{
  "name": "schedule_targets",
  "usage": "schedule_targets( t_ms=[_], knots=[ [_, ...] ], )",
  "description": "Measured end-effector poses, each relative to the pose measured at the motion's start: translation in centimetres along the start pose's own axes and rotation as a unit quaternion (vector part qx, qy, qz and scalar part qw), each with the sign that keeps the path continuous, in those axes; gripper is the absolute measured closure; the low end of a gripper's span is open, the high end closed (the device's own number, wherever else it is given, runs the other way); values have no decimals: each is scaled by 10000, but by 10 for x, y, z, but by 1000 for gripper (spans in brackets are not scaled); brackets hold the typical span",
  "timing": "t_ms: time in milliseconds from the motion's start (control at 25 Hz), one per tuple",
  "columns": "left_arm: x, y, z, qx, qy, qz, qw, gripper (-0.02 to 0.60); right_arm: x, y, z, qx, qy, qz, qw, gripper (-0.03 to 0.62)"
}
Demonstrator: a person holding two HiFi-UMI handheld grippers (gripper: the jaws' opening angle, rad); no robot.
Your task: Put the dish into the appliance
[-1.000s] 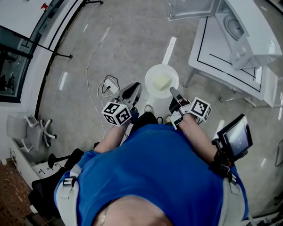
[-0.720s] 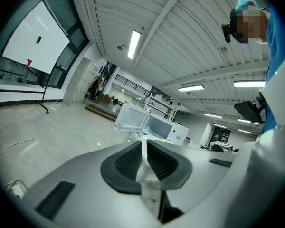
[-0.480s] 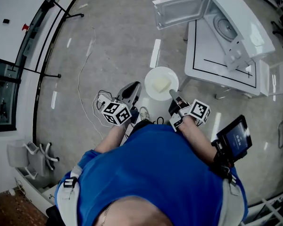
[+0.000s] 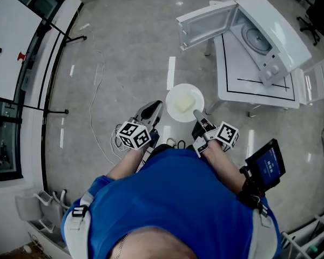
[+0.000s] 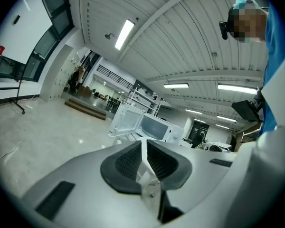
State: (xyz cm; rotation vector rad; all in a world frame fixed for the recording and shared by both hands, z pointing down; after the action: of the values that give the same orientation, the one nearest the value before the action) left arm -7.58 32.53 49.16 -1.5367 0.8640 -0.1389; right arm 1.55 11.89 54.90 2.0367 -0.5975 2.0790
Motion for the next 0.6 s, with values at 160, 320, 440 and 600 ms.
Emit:
schedule_targets(
  t_ms=[160,320,440,600],
  knots=[
    [-24,10,2,-125,-224,-84,9996,540,-3,-13,-17,289,-13,-45,9996,583],
    [-39,15,-2,-262,-438,-89,9987,540,-6,-22,-28,528,-68,-147,9985,583],
    [-45,15,-15,-353,-580,-98,9976,540,0,-19,-32,657,-176,-200,9975,583],
    [-50,16,-41,-427,-760,-102,9961,540,8,-3,-37,821,-241,-212,9961,583]
  ],
)
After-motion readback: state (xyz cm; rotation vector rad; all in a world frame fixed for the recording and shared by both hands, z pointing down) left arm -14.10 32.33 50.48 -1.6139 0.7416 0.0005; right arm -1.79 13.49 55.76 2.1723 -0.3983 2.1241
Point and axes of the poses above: the fingertips, and each gripper's own axes: z backward along the fingers, x to its right, y out of its top, the point moved 6 cm from there along z, backward along the fingers, and after that the axes turned 6 degrees about y, right-handed, at the moved point
